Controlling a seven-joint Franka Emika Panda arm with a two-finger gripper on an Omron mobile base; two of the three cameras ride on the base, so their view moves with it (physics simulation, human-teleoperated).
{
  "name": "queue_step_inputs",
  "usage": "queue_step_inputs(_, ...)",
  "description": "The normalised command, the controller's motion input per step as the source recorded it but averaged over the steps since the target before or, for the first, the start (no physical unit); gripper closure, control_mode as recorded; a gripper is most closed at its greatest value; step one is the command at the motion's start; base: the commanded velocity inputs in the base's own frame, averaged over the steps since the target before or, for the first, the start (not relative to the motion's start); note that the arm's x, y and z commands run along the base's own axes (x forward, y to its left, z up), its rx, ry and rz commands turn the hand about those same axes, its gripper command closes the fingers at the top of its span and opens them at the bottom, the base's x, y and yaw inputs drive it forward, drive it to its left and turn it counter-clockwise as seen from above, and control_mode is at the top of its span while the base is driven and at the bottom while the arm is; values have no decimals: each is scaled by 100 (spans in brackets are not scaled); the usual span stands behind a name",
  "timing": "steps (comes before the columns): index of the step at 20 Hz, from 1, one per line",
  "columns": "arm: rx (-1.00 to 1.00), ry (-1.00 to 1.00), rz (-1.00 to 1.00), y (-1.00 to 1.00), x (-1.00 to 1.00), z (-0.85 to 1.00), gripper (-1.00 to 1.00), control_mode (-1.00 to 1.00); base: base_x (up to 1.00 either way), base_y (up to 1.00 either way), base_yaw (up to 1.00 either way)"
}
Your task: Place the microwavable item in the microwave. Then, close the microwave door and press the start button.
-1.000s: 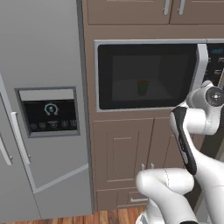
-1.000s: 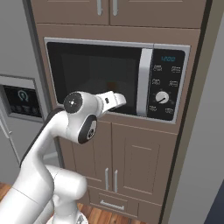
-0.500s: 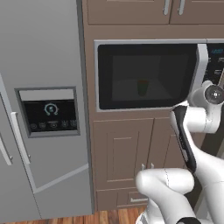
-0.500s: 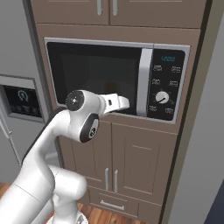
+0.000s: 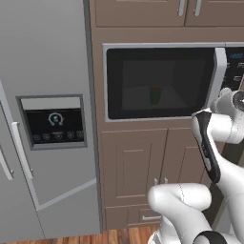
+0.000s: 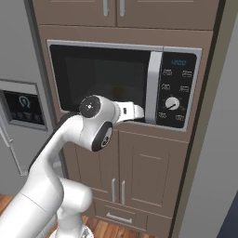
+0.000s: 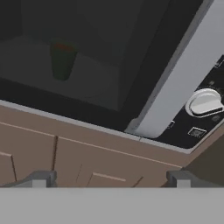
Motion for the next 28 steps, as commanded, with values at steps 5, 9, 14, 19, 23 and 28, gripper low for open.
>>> queue_step_inputs(5, 7, 0, 0, -16, 0, 0, -100, -100, 0, 0, 0)
queue_step_inputs(9, 7, 0, 0, -18, 0, 0, -100, -100, 0, 0, 0)
queue_step_inputs(14, 7, 0, 0, -18, 0, 0, -100, -100, 0, 0, 0)
queue_step_inputs(19, 3, -6, 1, -16, 1, 0, -100, -100, 0, 0, 0)
queue_step_inputs(23, 0, -21, 13, -3, 0, -6, -100, -100, 0, 0, 0)
queue_step_inputs(28, 0, -24, 18, 0, 0, -26, -100, -100, 0, 0, 0)
